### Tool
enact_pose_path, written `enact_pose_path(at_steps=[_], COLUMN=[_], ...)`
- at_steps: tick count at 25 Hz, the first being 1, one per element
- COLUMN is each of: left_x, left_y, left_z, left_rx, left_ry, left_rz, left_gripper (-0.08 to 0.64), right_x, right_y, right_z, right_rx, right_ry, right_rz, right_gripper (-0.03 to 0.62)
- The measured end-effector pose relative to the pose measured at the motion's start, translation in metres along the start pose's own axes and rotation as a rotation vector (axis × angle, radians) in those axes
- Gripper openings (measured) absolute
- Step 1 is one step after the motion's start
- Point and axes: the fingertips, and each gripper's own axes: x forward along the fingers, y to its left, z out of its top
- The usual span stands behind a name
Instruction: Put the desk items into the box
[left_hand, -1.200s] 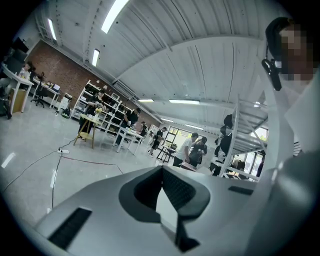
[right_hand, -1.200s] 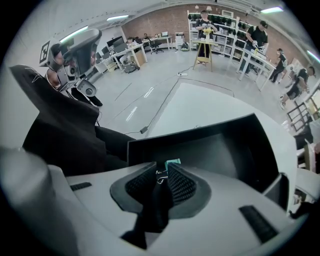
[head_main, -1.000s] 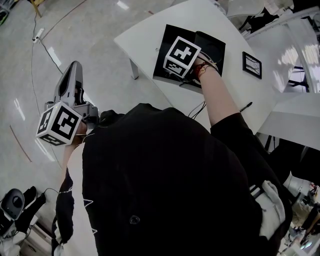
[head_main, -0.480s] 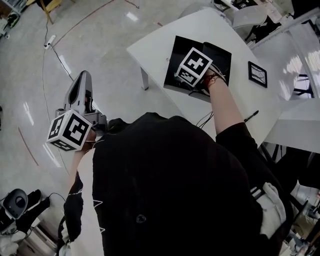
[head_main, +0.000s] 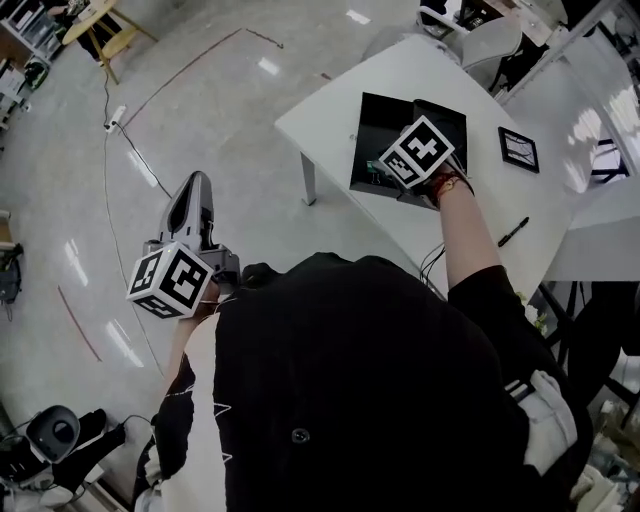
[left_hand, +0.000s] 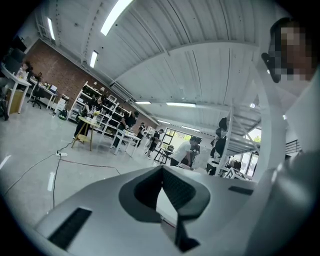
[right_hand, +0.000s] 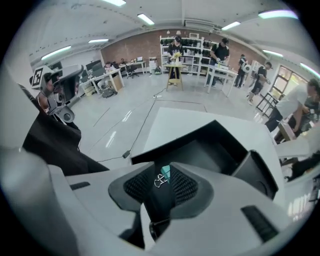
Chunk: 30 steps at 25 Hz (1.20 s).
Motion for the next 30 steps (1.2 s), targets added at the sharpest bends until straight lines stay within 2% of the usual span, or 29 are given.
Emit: enact_pose_path(at_steps=[4, 7, 14, 18, 21, 25, 30], left_x=[-0.015, -0.025, -0.067, -0.095, -0.115, -0.138, -0.172], left_y=[0.008, 0.010, 0.025, 0.034, 0.037, 0.039, 0.042], left_z=[-0.006, -0.007, -0.003, 0.002, 0.002, 0.003, -0.003], left_rx=[-0.036, -0.030, -0.035, -0.032, -0.034, -0.030, -0.032], left_ry=[0.014, 0.035, 0.055, 0.052, 0.053, 0.044, 0.038], left_rz=[-0.010, -0.033, -0.042, -0.046, -0.051, -0.058, -0.059], left_gripper=[0.011, 0.011, 0.011, 0.011, 0.011, 0.011, 0.011], right_x=[-0.018, -0.033, -0.068, -0.078, -0.091, -0.109, -0.120], right_y=[-0.001, 0.001, 0.041, 0.085, 0.123, 0.175, 0.234], right_z=[0.004, 0.010, 0.036, 0.051, 0.069, 0.099, 0.113], right_rx=[0.119, 0.234, 0.379, 0.471, 0.485, 0.435, 0.316], right_ry=[-0.111, -0.223, -0.517, -0.652, -0.737, -0.843, -0.869], right_rz=[-0.101, -0.182, -0.291, -0.242, -0.185, -0.107, -0.089], right_gripper=[0.072, 0.010, 0.006, 0.006, 0.006, 0.006, 0.006])
